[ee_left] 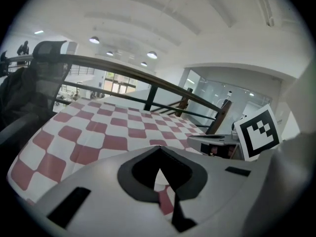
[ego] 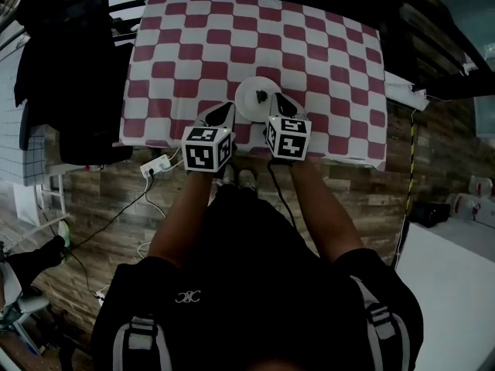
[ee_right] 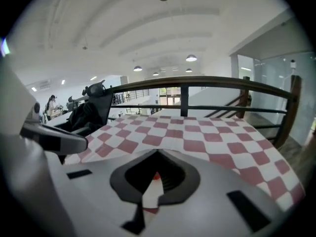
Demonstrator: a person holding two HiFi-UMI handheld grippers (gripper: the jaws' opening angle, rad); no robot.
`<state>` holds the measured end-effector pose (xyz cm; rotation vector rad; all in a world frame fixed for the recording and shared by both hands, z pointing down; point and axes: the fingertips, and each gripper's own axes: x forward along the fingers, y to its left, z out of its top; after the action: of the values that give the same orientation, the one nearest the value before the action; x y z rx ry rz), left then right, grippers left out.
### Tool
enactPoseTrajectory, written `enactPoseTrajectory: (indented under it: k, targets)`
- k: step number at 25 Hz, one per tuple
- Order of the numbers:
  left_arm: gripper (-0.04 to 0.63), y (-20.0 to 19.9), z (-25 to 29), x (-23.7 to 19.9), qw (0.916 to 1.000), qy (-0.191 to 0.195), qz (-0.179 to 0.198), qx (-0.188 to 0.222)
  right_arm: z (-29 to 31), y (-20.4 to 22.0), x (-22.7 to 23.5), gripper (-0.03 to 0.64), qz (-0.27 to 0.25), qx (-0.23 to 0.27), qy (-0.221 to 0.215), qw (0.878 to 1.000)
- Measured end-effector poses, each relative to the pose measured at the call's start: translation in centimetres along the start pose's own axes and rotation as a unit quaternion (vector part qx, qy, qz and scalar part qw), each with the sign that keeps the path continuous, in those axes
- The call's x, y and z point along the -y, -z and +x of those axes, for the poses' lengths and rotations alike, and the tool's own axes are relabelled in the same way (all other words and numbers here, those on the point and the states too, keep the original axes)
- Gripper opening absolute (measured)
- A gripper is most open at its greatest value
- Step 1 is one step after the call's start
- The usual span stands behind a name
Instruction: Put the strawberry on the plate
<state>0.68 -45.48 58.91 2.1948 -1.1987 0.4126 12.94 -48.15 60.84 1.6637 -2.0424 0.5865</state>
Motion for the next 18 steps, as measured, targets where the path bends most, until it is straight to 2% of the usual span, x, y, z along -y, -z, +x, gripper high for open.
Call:
enactPoseTrajectory:
  k: [7, 14, 18]
  targets:
    - [-0.009, -4.9, -1.1, 2.7, 0.9976, 0.017, 0.044, 0.051, -4.0, -4.5, 1.0, 0.012, 0.049, 0.063, 0.000, 0.997]
    - [-0.009, -9.6, -1.6, 4.7, 0.9933, 0.021, 0.080, 0.080, -7.6, -9.7, 1.8, 0.012, 0.020, 0.123, 0.034, 0.992]
    - [-0.009, -11.9, -1.8, 5.8, 0.9907, 0.012, 0.106, 0.084, -8.8, -12.2, 2.1, 0.012, 0.012, 0.148, 0.035, 0.988]
